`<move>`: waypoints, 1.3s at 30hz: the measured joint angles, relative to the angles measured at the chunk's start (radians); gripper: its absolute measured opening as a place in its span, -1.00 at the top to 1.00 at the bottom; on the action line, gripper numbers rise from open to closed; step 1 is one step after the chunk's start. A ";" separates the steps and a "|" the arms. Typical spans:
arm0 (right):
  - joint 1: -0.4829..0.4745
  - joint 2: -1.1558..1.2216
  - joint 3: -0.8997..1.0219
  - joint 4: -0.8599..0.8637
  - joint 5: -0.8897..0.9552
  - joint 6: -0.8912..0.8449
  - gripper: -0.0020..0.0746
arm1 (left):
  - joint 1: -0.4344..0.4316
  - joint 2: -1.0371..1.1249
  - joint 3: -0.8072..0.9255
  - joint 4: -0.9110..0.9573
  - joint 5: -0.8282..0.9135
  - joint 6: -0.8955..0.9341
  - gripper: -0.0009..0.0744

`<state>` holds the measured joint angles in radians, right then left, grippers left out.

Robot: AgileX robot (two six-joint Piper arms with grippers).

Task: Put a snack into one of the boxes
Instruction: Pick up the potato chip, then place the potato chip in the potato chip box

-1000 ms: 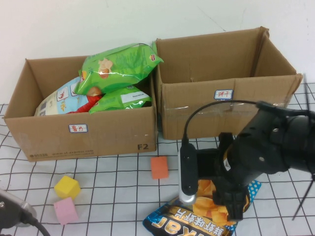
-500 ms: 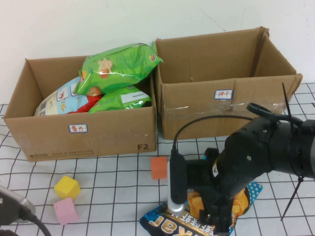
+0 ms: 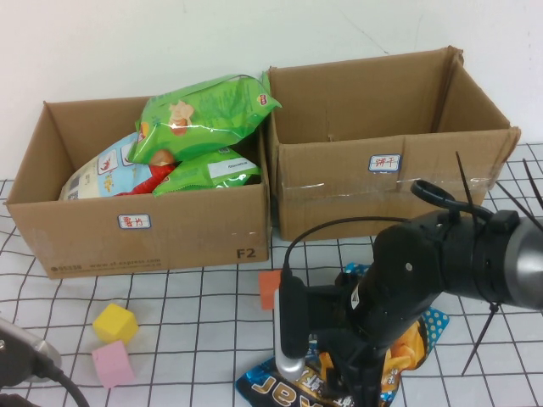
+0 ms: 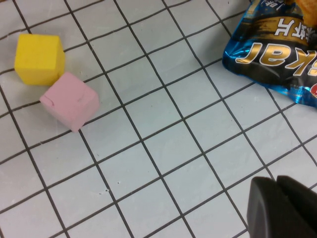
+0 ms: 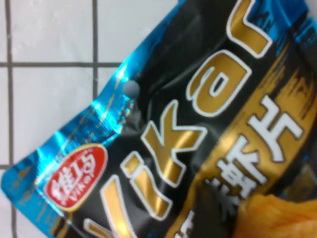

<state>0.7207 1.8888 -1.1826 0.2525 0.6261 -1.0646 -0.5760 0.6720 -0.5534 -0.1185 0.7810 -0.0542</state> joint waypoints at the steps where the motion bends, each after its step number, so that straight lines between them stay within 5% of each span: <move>1: 0.000 0.000 -0.001 0.000 0.000 0.000 -0.19 | 0.000 0.000 0.000 0.000 0.000 0.000 0.98; 7: 0.000 0.000 -0.012 0.007 0.007 -0.004 0.65 | 0.000 0.000 0.000 0.000 0.000 0.000 0.98; 29: 0.002 -0.132 -0.258 0.043 0.142 0.077 0.79 | 0.000 0.000 0.000 0.030 0.033 -0.051 0.98; 39: 0.002 -0.131 -0.449 0.316 -0.163 -0.034 0.79 | 0.000 0.000 0.000 0.066 0.103 -0.065 0.98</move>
<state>0.7225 1.7574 -1.6318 0.5684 0.4632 -1.0988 -0.5760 0.6720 -0.5534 -0.0524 0.8837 -0.1189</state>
